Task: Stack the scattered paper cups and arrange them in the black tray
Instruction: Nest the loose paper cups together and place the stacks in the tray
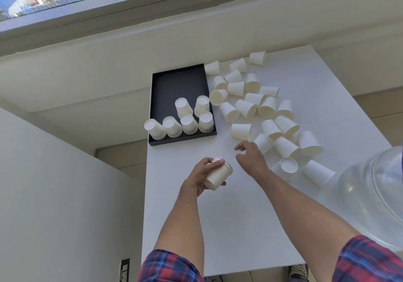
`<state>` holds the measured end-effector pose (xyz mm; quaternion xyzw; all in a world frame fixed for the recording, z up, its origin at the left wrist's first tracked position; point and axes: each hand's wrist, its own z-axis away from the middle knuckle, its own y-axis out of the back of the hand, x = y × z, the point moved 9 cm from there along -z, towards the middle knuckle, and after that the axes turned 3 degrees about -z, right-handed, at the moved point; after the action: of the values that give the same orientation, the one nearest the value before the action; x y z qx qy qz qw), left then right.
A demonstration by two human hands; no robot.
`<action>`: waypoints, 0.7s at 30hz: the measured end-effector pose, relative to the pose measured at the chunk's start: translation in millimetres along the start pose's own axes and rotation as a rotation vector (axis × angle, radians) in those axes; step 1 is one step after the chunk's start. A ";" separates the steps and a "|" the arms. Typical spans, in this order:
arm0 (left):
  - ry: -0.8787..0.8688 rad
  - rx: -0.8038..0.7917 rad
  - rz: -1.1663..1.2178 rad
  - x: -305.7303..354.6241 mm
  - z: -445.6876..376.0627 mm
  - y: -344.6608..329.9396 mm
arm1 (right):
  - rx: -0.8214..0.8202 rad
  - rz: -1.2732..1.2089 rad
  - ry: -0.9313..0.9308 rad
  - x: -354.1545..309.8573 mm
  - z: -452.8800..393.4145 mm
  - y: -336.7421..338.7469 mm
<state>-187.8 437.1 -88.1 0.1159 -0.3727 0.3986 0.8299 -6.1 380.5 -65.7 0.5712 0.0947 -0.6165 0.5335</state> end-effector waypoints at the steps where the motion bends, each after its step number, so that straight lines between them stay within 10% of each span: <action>1: -0.008 0.033 0.009 -0.8 0.0 4.7 | 0.057 -0.016 0.007 -2.8 -4.4 8.0; 21: -0.042 0.147 0.129 4.0 6.6 41.0 | 0.276 -0.380 -0.389 11.9 -48.4 2.8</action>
<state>-220.3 463.0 -84.9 0.1607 -0.3665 0.4750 0.7837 27.9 408.0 -89.9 0.4817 0.0113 -0.8101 0.3341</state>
